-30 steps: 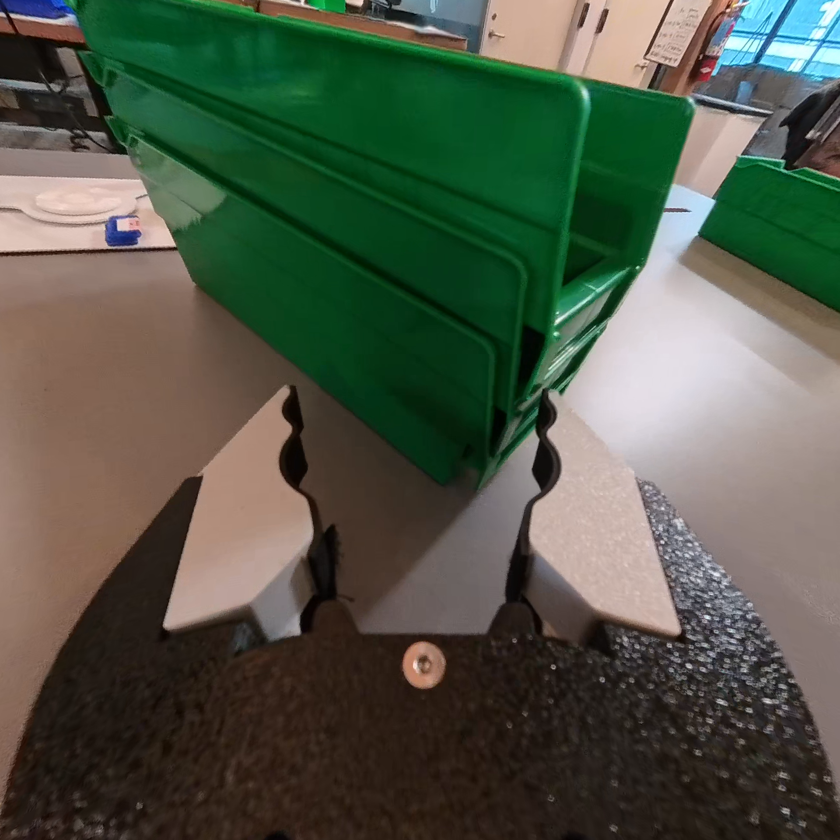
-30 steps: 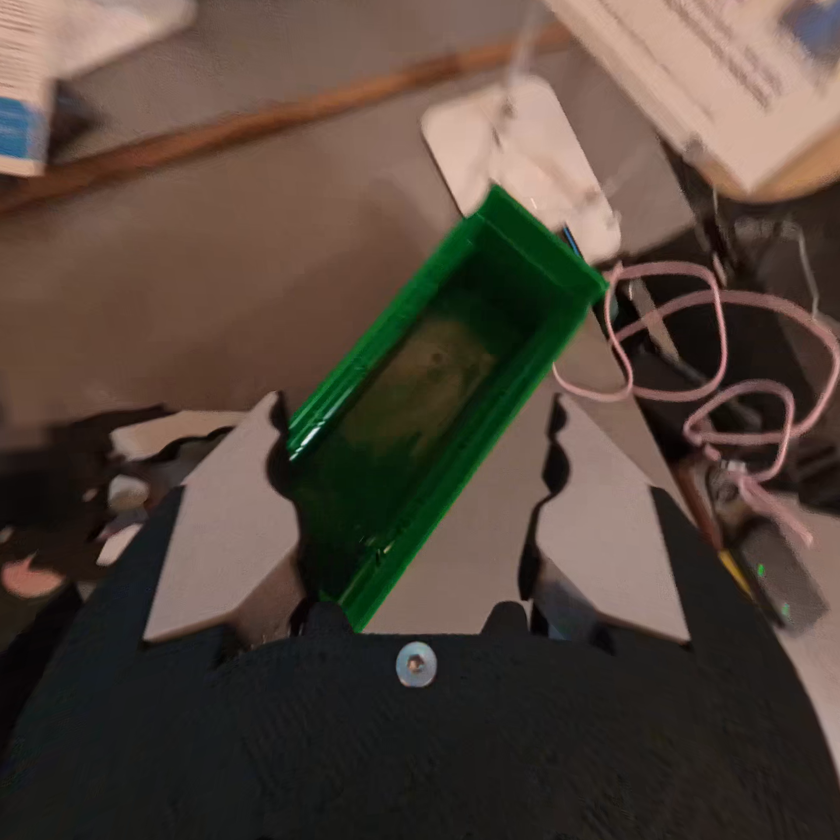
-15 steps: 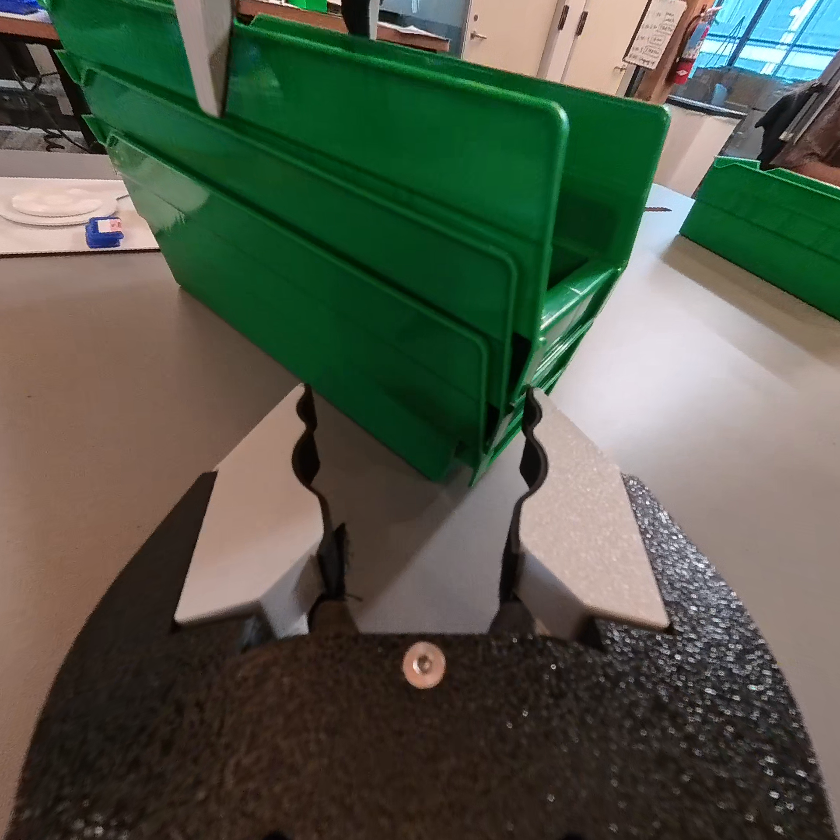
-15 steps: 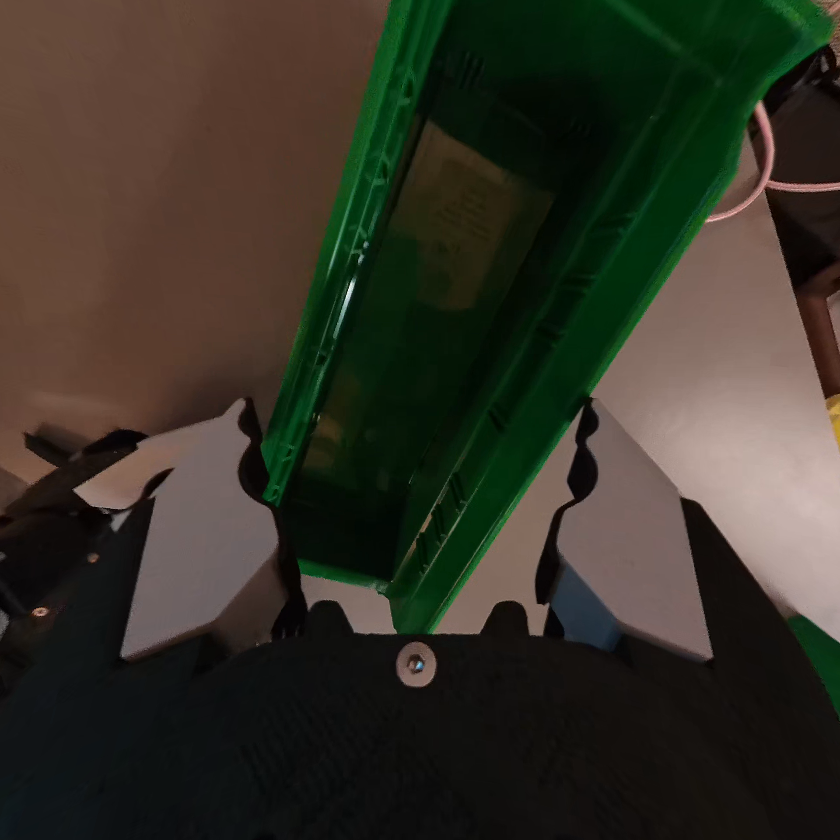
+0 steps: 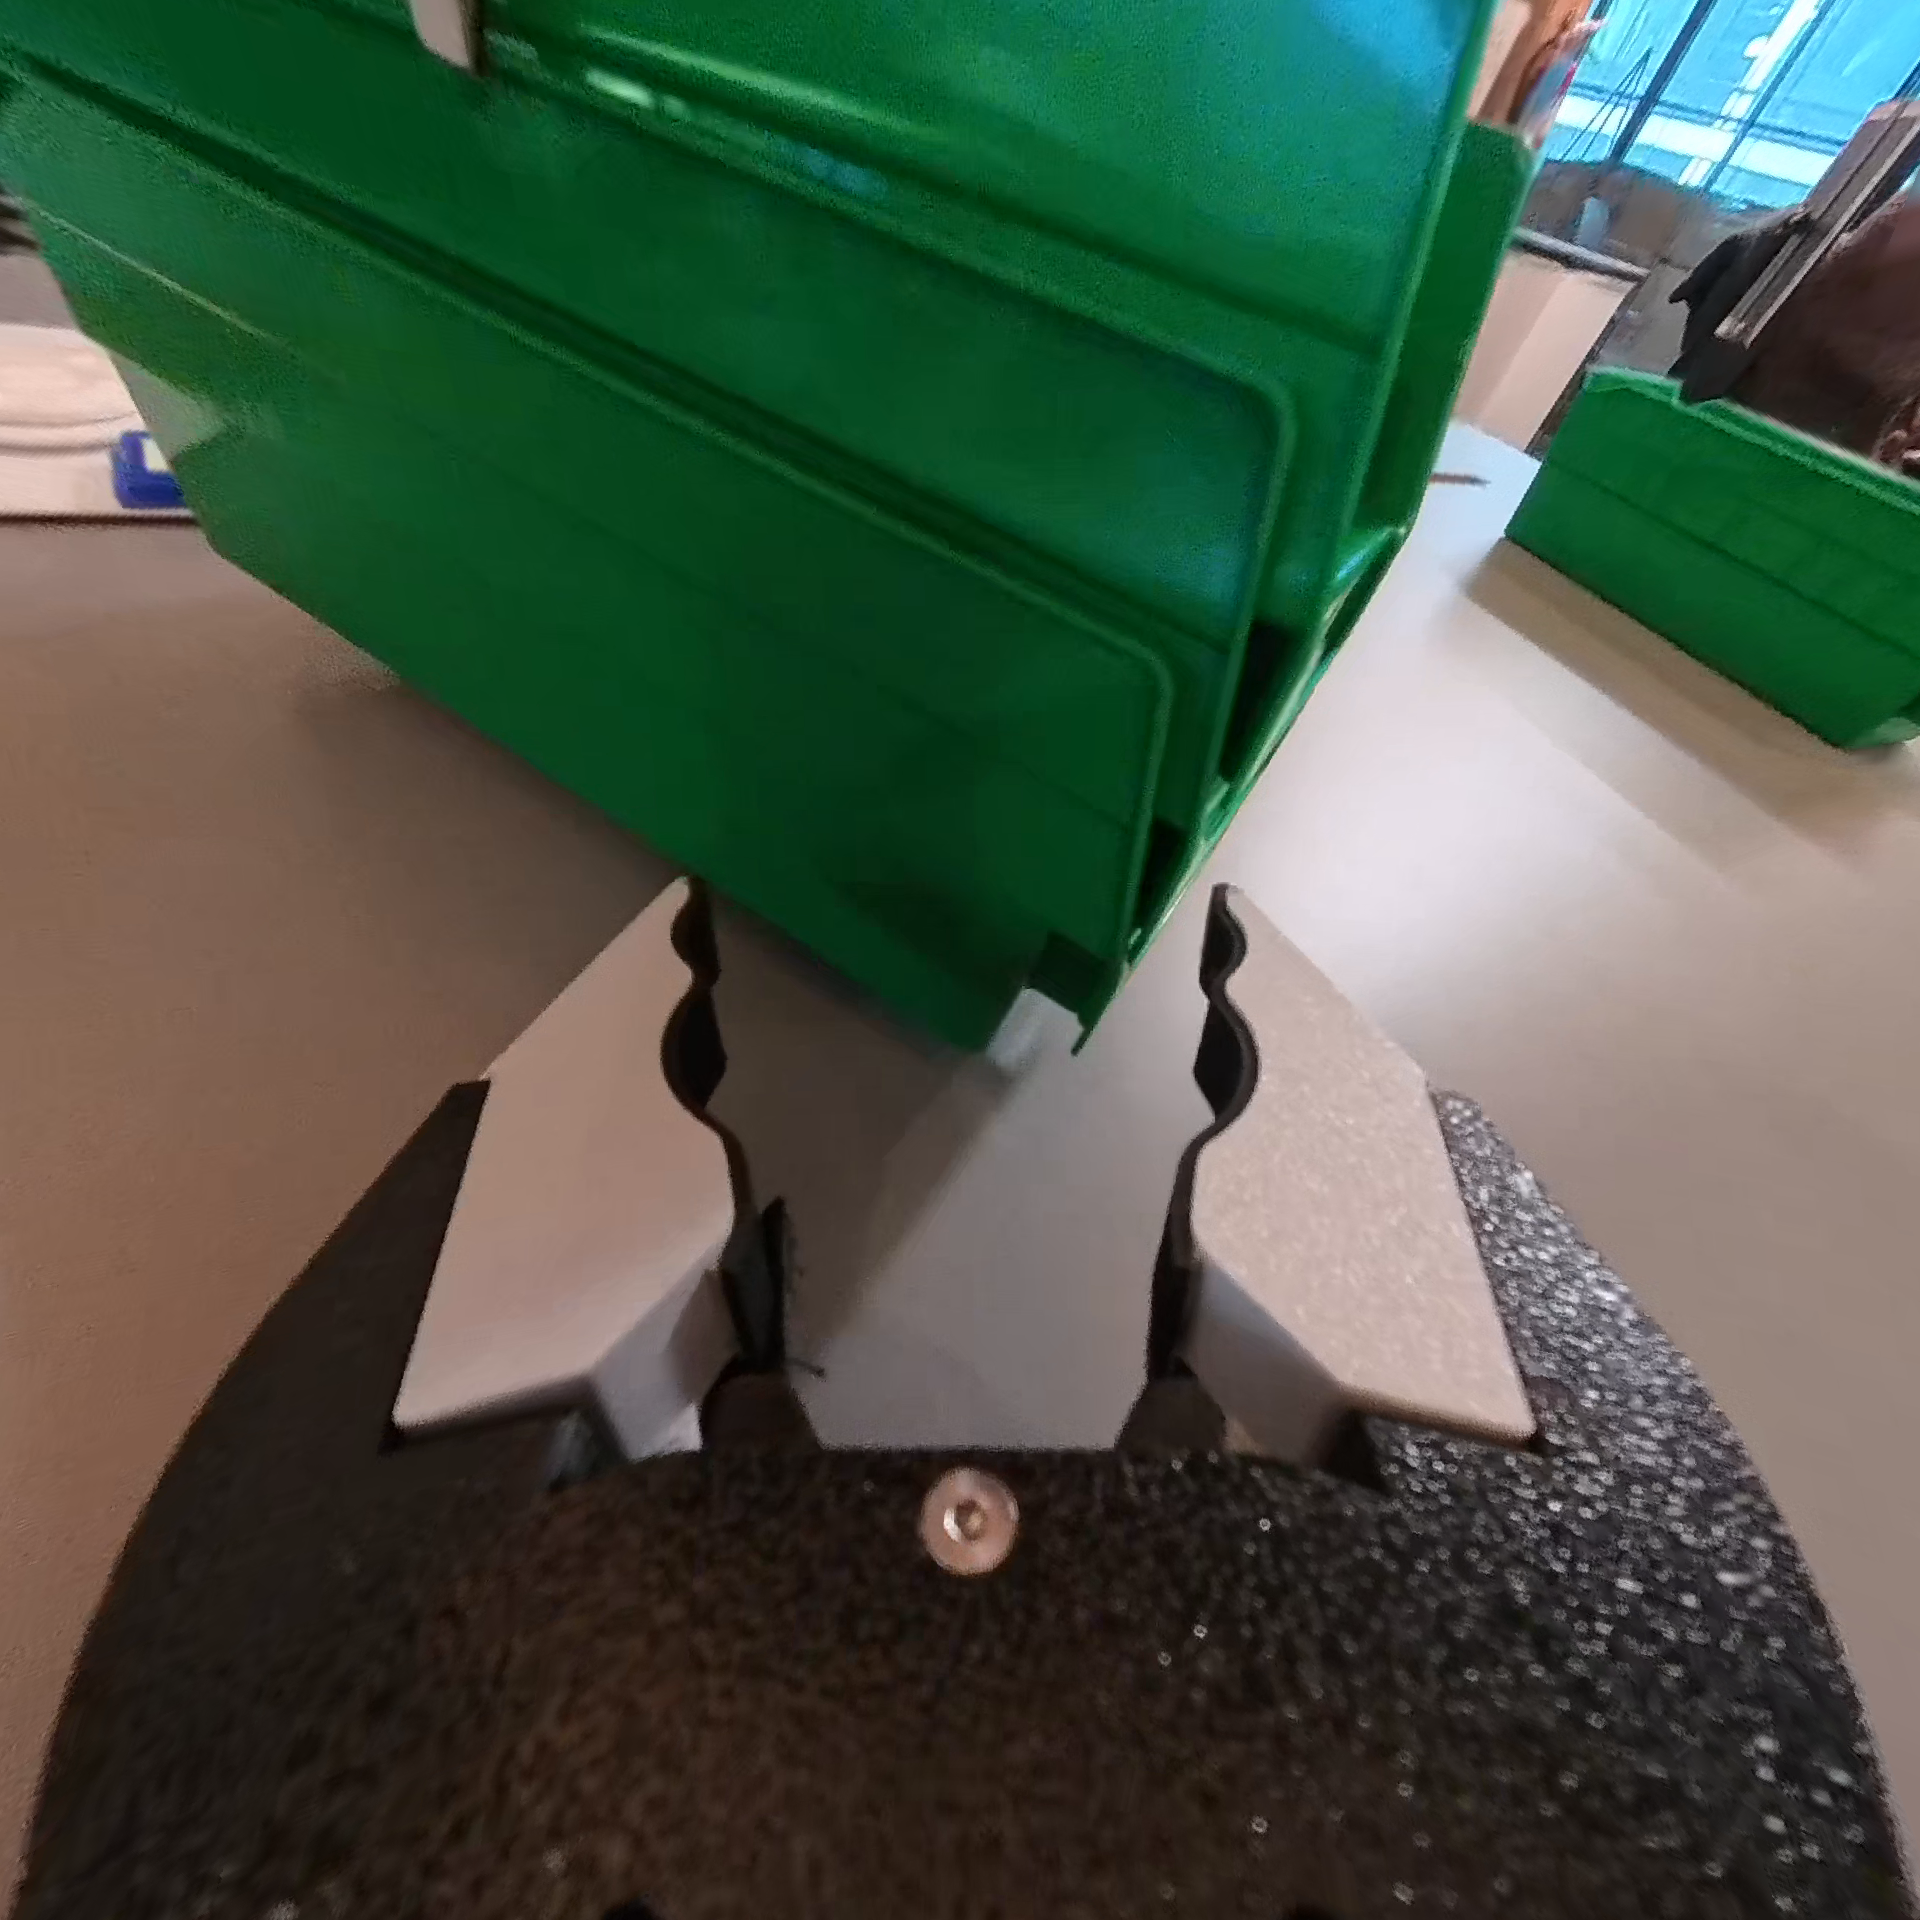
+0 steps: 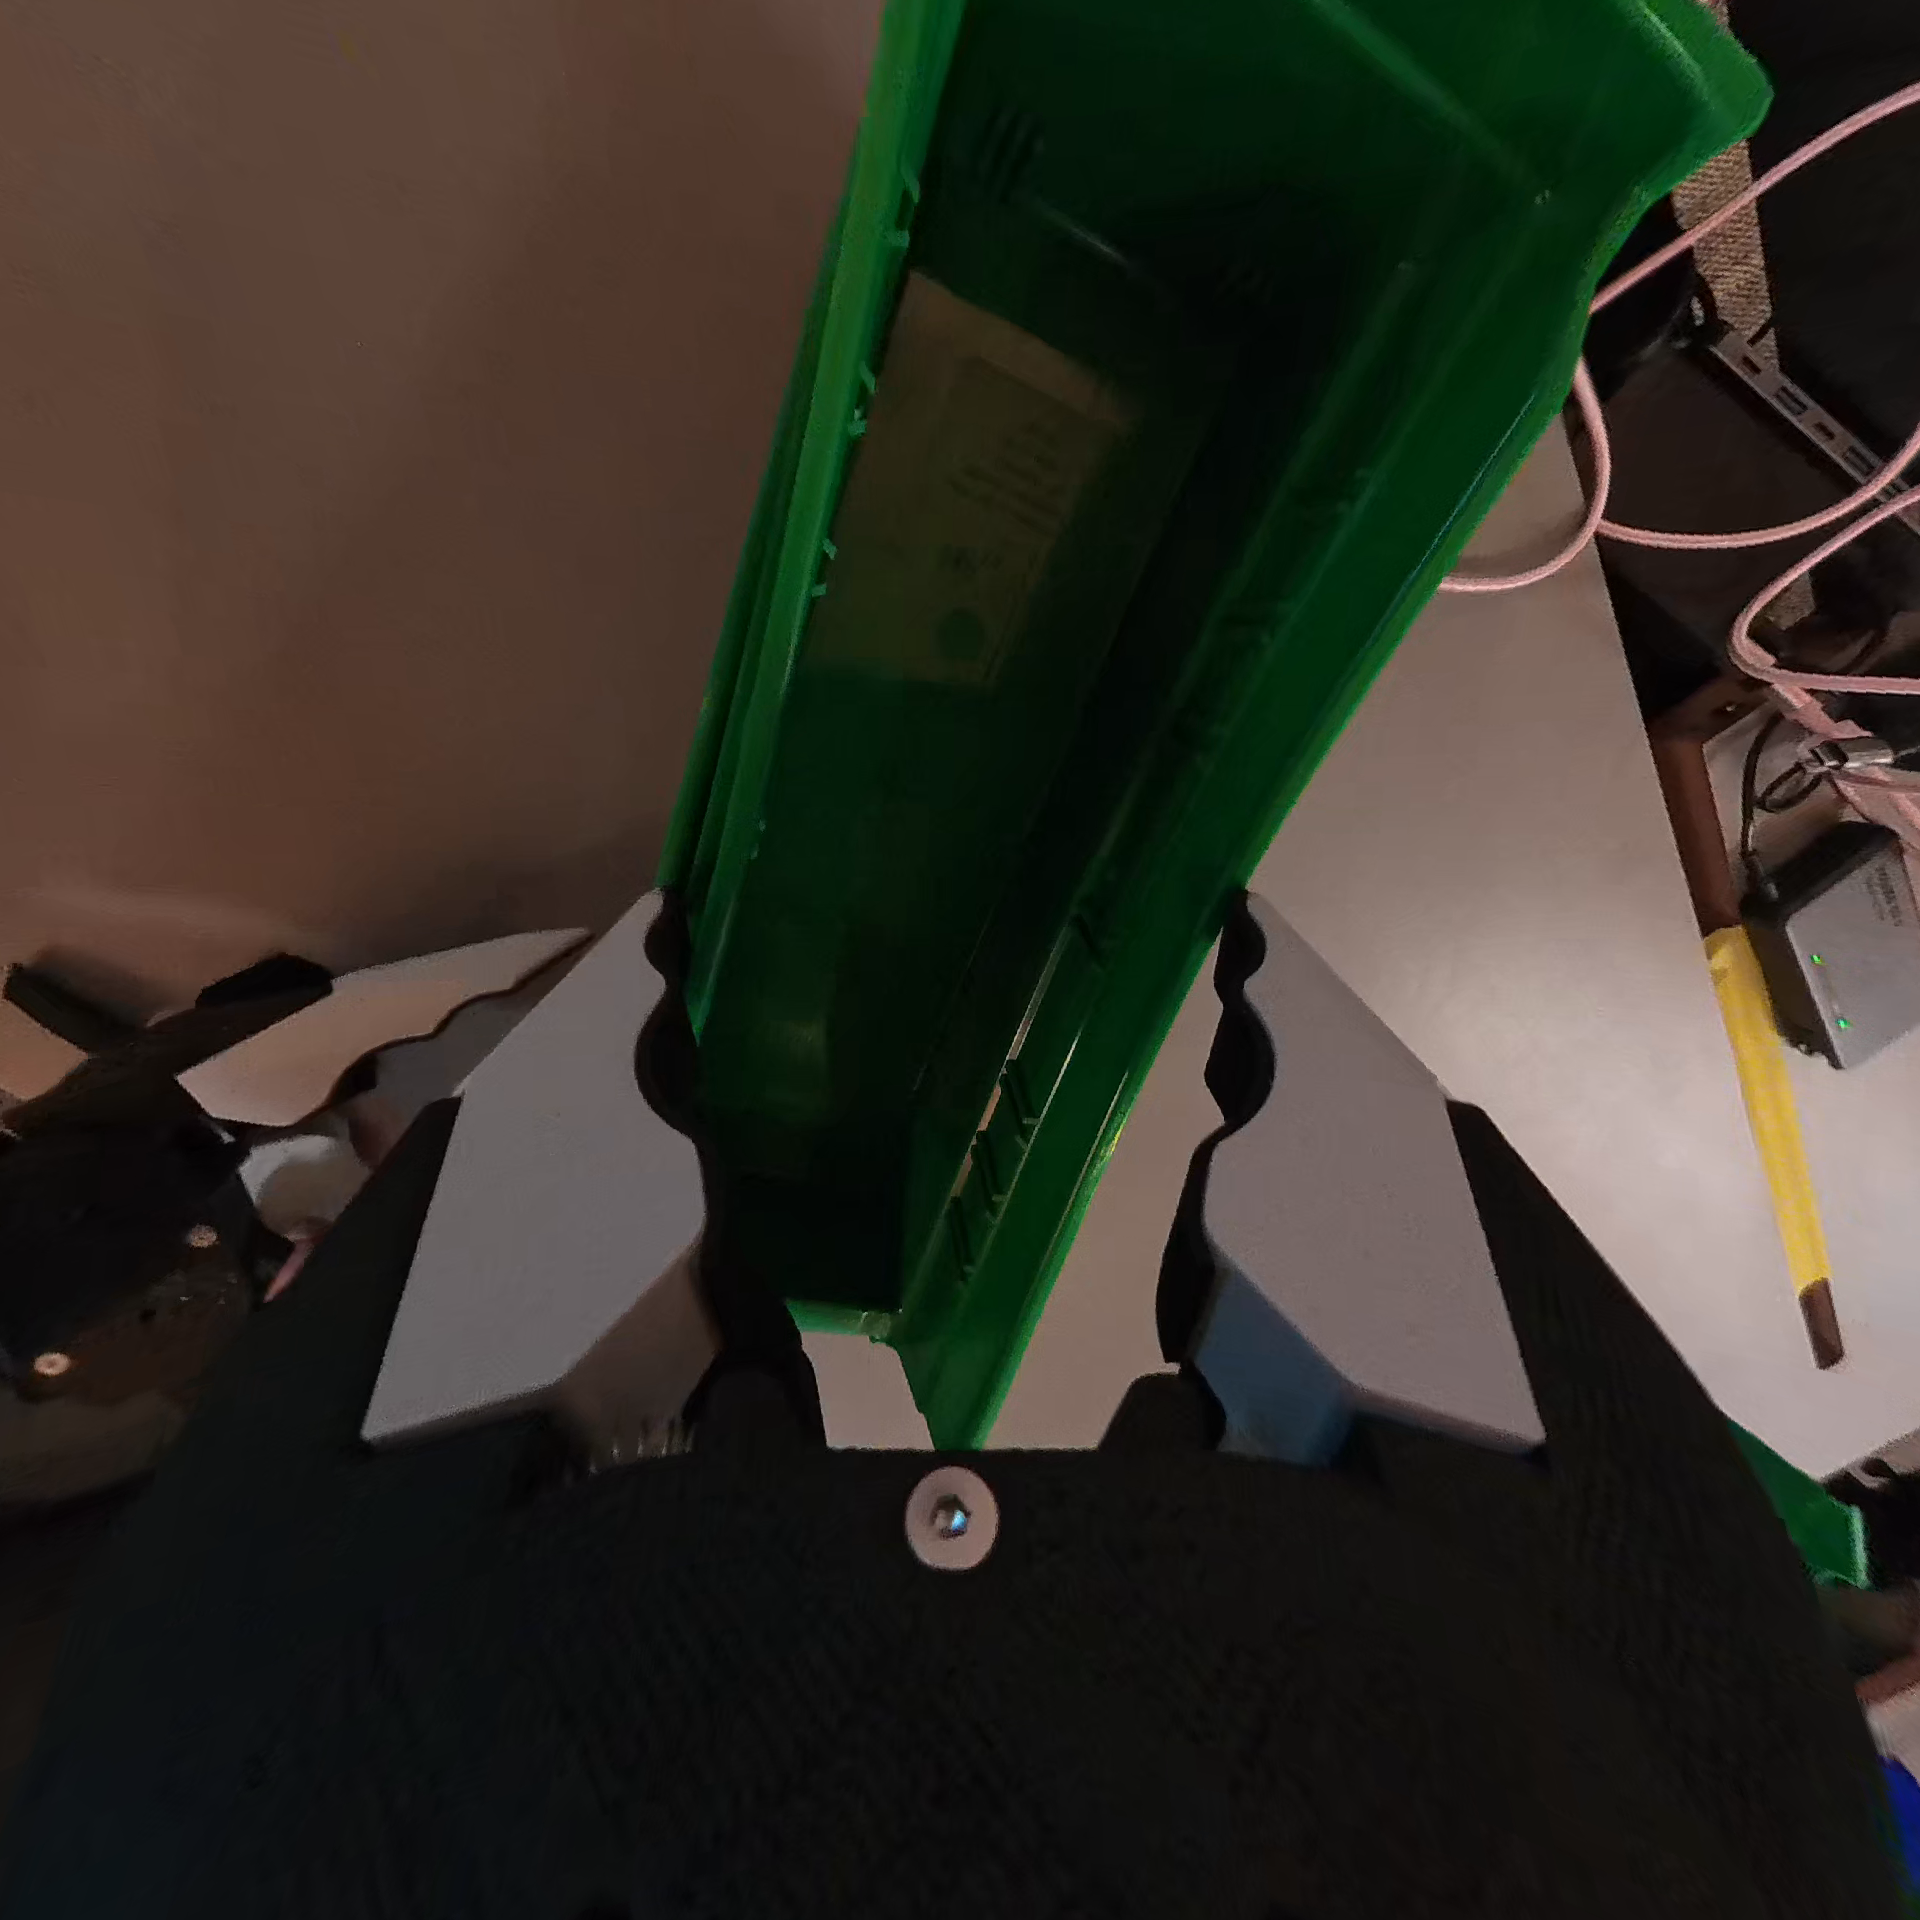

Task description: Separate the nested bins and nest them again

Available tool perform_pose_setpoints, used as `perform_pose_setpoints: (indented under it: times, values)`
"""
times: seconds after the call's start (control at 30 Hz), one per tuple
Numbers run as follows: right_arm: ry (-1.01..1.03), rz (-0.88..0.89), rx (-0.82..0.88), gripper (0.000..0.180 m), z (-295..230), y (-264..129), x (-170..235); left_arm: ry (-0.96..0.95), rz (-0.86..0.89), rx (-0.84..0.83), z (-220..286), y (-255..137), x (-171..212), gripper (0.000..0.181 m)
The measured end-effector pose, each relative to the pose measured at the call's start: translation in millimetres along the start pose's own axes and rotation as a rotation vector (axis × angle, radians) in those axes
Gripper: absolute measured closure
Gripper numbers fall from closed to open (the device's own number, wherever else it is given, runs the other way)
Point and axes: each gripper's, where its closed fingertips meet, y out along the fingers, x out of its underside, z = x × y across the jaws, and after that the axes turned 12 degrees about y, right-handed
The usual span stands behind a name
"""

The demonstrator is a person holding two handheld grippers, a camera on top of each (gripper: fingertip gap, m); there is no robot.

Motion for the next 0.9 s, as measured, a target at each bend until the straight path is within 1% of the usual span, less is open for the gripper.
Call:
perform_pose_setpoints:
  times: [0.07, 0.1, 0.13, 0.2, 0.33, 0.4, 0.43, 0.5, 0.6, 0.7, 0.73, 0.83, 0.9]
  values:
    - [-0.036, -0.023, -0.009, 0.077, -0.7, -1.2, 5.3, -0.014, 0.031, 0.038, 2.9, -4.7, -6.8, 0.083]
    - [-0.059, -0.041, -0.027, 0.077, -2.2, -1.2, 9.5, -0.037, 0.02, 0.101, 10.3, -6.6, -7.5, 0.076]
    - [-0.076, -0.047, -0.041, 0.076, -3.8, -1.4, 12.0, -0.064, -0.027, 0.17, 18.6, -9.6, -4.4, 0.072]
    - [-0.141, -0.015, -0.037, 0.076, -5.8, -0.7, 9.0, -0.065, -0.087, 0.229, 27.1, -18.4, -2.9, 0.062]
    - [-0.456, -0.043, 0.041, 0.073, -8.4, 1.9, 20.9, 0.014, -0.008, 0.255, 37.4, -30.9, -25.1, 0.058]
    - [-0.542, -0.098, 0.057, 0.072, -10.3, 3.9, 32.4, 0.035, 0.025, 0.268, 40.9, -32.5, -30.9, 0.061]
    - [-0.552, -0.119, 0.055, 0.074, -11.5, 5.3, 36.5, 0.034, 0.027, 0.269, 41.1, -31.9, -30.8, 0.061]
    - [-0.562, -0.115, 0.045, 0.073, -14.8, 5.9, 37.8, 0.023, 0.015, 0.277, 41.8, -29.6, -27.6, 0.061]
    - [-0.519, -0.122, 0.029, 0.069, -14.4, 6.7, 39.6, 0.004, -0.019, 0.303, 46.0, -27.2, -21.0, 0.057]
    - [-0.516, -0.113, -0.007, 0.069, -14.7, 5.6, 38.8, 0.012, -0.016, 0.305, 47.3, -28.0, -22.4, 0.056]
    - [-0.517, -0.108, -0.018, 0.071, -14.3, 5.0, 38.4, 0.017, -0.008, 0.303, 47.1, -28.8, -24.0, 0.056]
    - [-0.541, -0.087, -0.015, 0.091, -8.2, 1.0, 35.2, 0.017, 0.001, 0.301, 45.6, -30.7, -25.7, 0.057]
    - [-0.563, -0.075, -0.019, 0.094, -5.7, -4.2, 34.9, 0.021, -0.001, 0.294, 44.4, -30.9, -25.5, 0.057]
